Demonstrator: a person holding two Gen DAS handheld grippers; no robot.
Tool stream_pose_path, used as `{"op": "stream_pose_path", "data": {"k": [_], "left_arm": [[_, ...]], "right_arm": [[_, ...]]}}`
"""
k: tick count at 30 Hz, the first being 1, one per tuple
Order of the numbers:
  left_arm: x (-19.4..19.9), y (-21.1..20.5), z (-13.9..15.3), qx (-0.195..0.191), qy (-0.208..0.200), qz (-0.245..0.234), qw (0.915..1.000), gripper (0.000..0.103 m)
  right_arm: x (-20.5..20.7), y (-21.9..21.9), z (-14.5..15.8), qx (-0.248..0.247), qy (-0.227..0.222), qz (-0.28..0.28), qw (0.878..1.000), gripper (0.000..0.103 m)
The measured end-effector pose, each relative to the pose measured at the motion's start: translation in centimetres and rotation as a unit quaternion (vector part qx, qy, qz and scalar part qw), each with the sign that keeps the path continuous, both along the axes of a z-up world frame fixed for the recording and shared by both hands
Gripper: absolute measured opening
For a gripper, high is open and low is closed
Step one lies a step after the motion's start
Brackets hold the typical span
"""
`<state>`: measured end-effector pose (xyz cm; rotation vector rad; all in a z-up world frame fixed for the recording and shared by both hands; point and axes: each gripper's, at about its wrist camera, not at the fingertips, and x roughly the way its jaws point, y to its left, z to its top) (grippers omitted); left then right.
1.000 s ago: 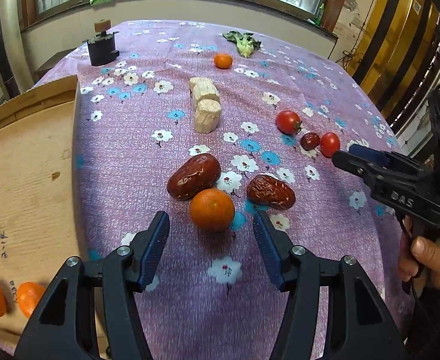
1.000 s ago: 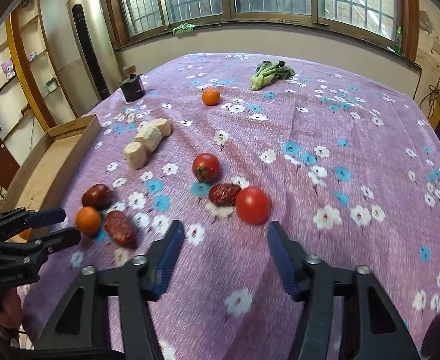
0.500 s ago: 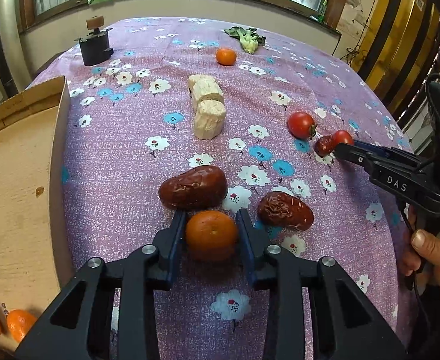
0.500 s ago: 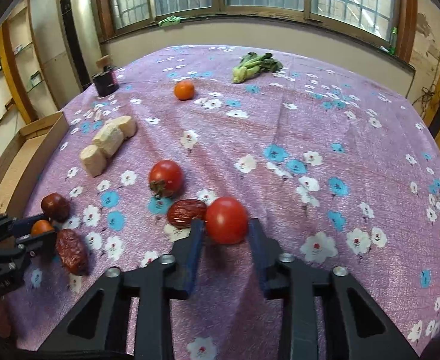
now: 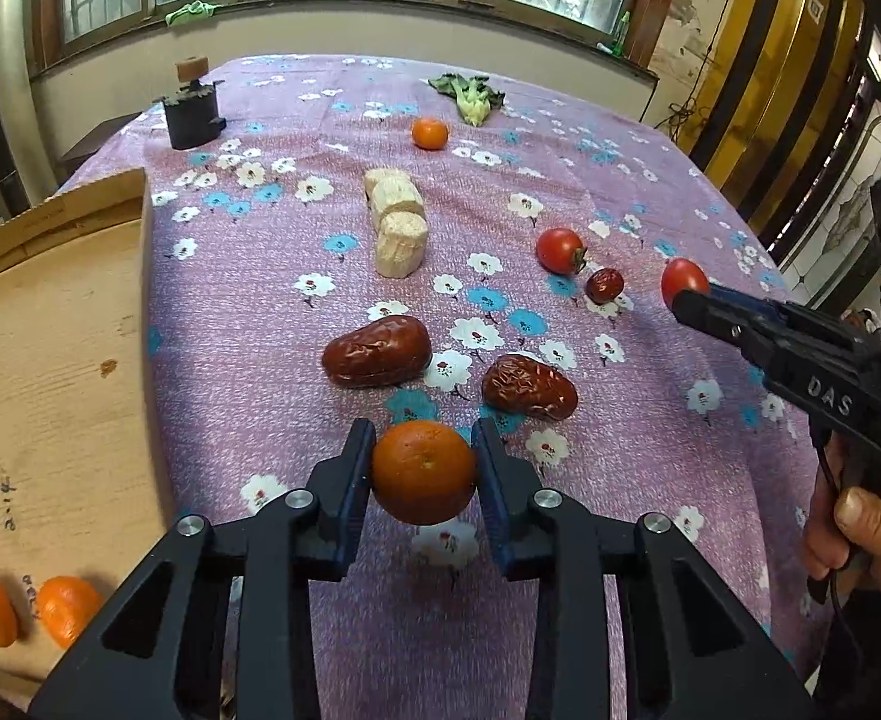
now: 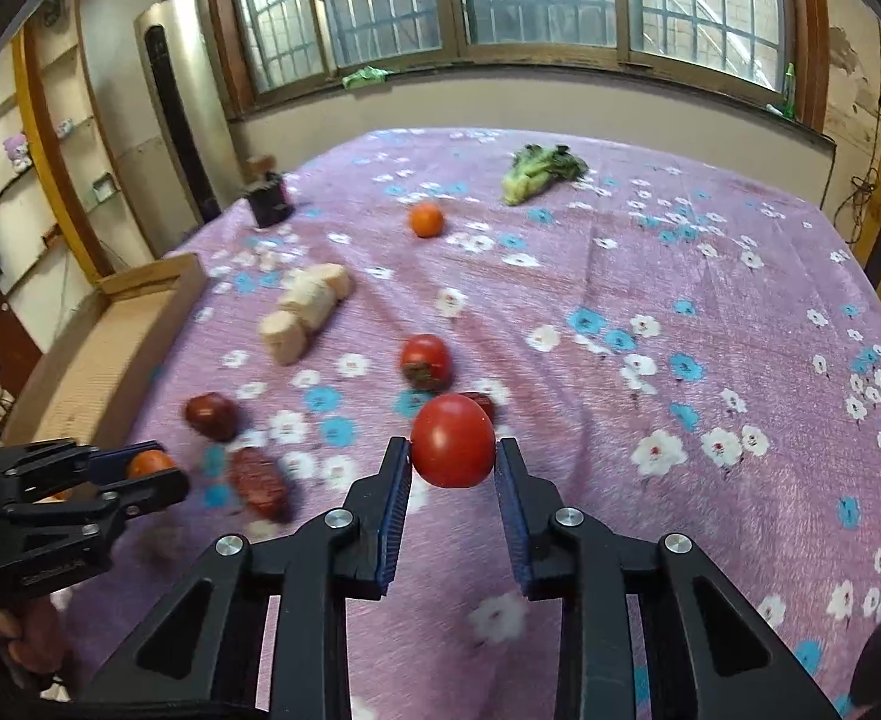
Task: Organize fruits
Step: 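Grasp a tangerine with the left gripper while the right gripper grasps a red tomato, then carry the tangerine and tomato over the cardboard tray and lower them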
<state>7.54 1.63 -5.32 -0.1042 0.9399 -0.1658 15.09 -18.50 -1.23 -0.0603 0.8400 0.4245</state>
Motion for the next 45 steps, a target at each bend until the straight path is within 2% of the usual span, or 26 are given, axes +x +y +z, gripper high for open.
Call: {"op": "stream_pose_path", "data": {"k": [6, 14, 23, 45], "left_arm": [[-1.5, 1.3, 1.2, 0.010, -0.016, 0.014, 0.9997, 0.030], [-3.3, 3.4, 2.0, 0.020, -0.029, 0.038, 0.9987, 0.030], [-5.0, 5.7, 3.0, 0.018, -0.044, 0.059, 0.9971, 0.030], [-7.0, 11.2, 3.4, 0.005, -0.052, 0.115, 0.9920, 0.030]], "right_arm": [[-2.0, 1.4, 1.1, 0.026, 0.000, 0.021, 0.999, 0.029], [-3.9, 4.0, 1.5, 0.038, 0.002, 0.051, 0.998, 0.029], [-5.4, 6.9, 2.3, 0.041, -0.002, 0.083, 0.996, 0.029], [-8.0, 15.2, 2.7, 0.036, 0.002, 0.168, 0.985, 0.029]]}}
